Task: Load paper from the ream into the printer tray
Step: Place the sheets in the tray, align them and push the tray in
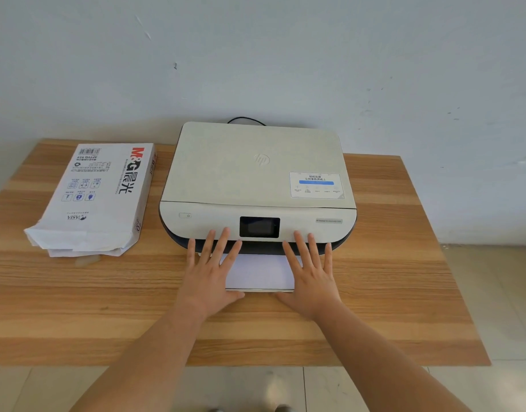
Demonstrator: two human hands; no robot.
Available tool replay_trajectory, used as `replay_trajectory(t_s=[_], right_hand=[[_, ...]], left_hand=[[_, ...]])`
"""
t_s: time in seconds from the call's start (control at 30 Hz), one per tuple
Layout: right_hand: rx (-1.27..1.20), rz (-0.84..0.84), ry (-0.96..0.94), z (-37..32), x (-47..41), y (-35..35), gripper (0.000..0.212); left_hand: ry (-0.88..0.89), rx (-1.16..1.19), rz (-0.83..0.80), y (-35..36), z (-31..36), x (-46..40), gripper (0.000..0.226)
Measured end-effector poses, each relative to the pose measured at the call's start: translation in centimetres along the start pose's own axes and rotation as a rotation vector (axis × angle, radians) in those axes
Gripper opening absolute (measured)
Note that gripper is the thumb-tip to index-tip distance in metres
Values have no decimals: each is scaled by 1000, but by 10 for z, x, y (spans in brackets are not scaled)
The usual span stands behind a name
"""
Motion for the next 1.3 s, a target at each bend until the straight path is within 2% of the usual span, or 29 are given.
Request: replay_trajectory(t_s=[0.43, 1.3], right_hand=[[-33, 37, 44, 7, -19, 0, 106], [-15, 142, 89, 3, -26, 6, 97]], left_hand=[[-32, 7, 46, -1, -5, -22, 113], [-29, 34, 163, -1, -5, -26, 94]])
Point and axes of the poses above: each hand's wrist, its own x-axis away from the middle knuckle, its own y-axis out of the palm, z = x × y, the point moved 6 cm from there along -x, towards the middle knuckle, and after that the axes turned 2 degrees about y, right-handed, at the moved point
